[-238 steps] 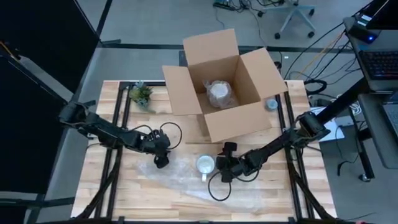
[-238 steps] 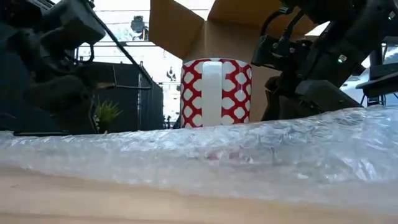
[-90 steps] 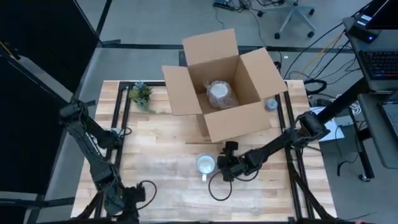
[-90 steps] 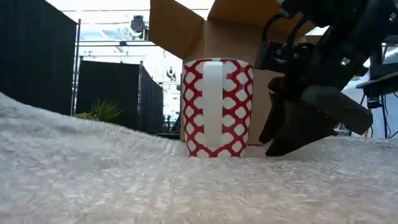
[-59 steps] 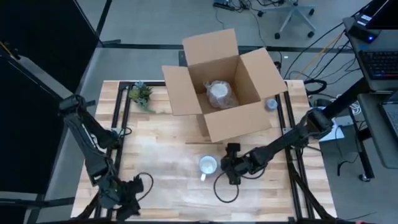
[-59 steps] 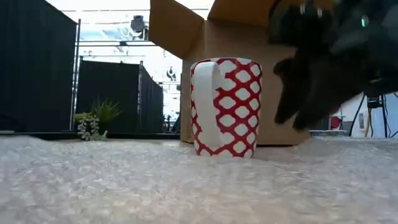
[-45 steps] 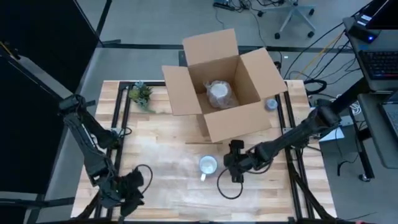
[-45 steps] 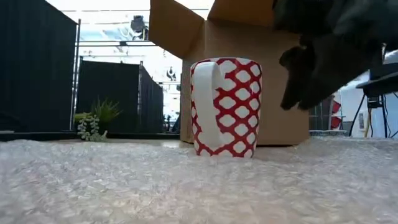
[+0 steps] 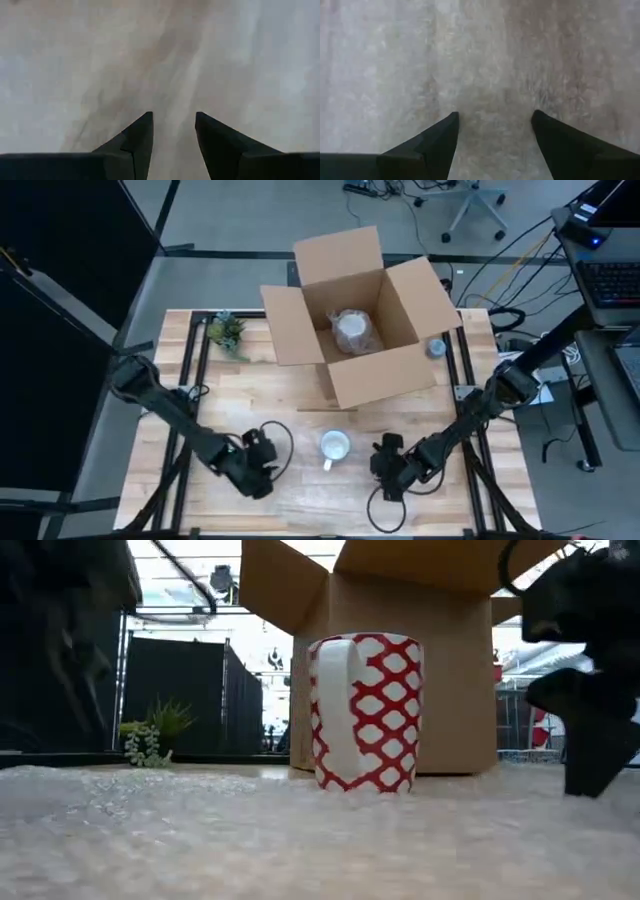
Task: Wrap mug
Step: Wrap the red mug with the bubble wrap
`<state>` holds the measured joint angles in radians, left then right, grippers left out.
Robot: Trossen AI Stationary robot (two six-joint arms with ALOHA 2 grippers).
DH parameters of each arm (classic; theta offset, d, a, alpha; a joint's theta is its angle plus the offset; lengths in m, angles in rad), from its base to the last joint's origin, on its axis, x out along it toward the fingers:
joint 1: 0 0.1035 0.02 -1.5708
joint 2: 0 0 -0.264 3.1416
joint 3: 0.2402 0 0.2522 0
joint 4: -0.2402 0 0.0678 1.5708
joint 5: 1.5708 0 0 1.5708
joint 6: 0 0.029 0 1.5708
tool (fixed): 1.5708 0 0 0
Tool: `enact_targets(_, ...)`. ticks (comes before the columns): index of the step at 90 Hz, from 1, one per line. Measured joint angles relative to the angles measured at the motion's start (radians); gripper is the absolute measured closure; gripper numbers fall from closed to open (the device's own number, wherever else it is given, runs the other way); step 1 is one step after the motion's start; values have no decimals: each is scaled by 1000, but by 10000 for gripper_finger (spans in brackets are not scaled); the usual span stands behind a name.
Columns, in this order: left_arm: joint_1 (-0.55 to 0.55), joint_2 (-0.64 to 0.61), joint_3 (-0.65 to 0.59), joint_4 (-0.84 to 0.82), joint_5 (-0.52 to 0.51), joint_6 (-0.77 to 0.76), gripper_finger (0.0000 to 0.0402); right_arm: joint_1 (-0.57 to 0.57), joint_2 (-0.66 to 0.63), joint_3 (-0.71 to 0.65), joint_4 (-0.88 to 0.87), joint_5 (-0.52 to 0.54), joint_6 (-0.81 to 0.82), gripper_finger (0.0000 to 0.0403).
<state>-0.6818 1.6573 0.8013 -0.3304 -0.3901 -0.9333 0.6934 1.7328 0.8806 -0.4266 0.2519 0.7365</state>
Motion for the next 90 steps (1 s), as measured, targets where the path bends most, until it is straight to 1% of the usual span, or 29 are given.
enact_targets(13, 28, 34, 3, -7, 38, -3, 267, 37, -29, -2, -115, -3, 51, 161)
enact_targets(22, 50, 36, 3, 1, 21, -2, 267, 69, -34, -2, -190, 17, 102, 161)
enact_targets(33, 95, 37, 4, 60, 23, 31, 267, 94, -36, -2, -277, 15, 168, 161)
enact_targets(46, 117, 30, 48, 92, 147, 59, 267, 103, -83, 21, -311, -55, 198, 161)
enact_targets(60, 106, 2, 105, 88, 217, 104, 267, 97, -203, 107, -337, -60, 187, 161)
enact_targets(66, 96, -20, 126, 79, 225, 118, 267, 83, -241, 151, -333, -44, 161, 161)
enact_targets(71, 84, -44, 138, 68, 224, 139, 267, 66, -267, 198, -306, 0, 118, 161)
enact_targets(76, 71, -69, 144, 49, 199, 161, 267, 51, -275, 242, -267, 66, 35, 161)
enact_targets(80, 65, -88, 145, 45, 174, 175, 267, 34, -266, 266, -246, 99, -54, 161)
enact_targets(86, 63, -111, 145, 30, 143, 190, 267, -2, -234, 308, -245, 103, -169, 161)
enact_targets(90, 64, -124, 145, 17, 129, 194, 267, -31, -212, 342, -267, 88, -213, 161)
